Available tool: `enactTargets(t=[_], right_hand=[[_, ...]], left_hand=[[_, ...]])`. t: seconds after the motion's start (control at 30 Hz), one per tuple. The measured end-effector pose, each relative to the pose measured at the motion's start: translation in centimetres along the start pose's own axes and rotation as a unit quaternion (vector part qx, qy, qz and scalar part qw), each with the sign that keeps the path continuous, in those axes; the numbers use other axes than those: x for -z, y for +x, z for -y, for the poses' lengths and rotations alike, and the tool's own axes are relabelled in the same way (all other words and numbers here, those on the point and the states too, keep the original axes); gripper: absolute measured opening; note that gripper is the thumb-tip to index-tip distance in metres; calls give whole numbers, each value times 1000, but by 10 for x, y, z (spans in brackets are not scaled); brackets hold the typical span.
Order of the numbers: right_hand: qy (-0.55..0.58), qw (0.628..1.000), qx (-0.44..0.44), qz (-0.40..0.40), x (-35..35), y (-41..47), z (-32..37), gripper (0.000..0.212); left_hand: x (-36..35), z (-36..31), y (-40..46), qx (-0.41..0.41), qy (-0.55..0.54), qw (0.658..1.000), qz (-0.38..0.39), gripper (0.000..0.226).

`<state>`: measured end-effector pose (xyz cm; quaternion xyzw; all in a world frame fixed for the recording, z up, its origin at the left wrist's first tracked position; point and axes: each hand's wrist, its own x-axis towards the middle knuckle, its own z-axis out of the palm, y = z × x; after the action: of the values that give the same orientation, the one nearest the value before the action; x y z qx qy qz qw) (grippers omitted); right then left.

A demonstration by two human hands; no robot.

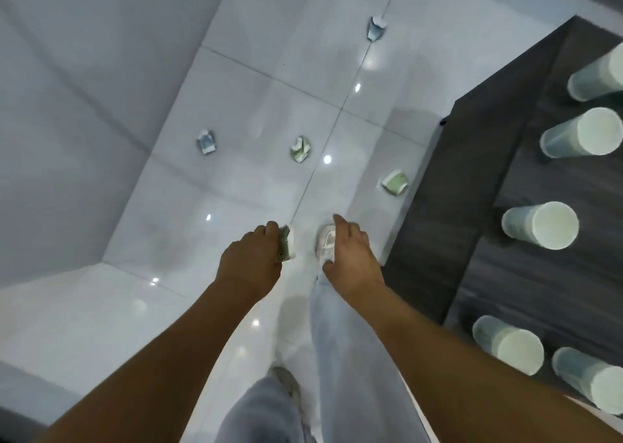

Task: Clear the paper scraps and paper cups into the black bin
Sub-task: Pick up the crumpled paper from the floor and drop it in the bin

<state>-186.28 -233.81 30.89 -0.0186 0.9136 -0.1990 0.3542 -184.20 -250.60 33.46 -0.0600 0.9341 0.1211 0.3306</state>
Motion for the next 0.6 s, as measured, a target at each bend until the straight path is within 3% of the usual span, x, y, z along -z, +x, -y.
enactTargets(t=[0.27, 0.6], right_hand=[[13, 998, -65, -6, 82, 99, -27, 72], [24, 985, -172, 3, 42, 195, -106, 68]], left_hand=[[76, -38, 108, -38, -15, 999, -12, 37], [8, -38, 207, -89, 20, 995, 35, 43]])
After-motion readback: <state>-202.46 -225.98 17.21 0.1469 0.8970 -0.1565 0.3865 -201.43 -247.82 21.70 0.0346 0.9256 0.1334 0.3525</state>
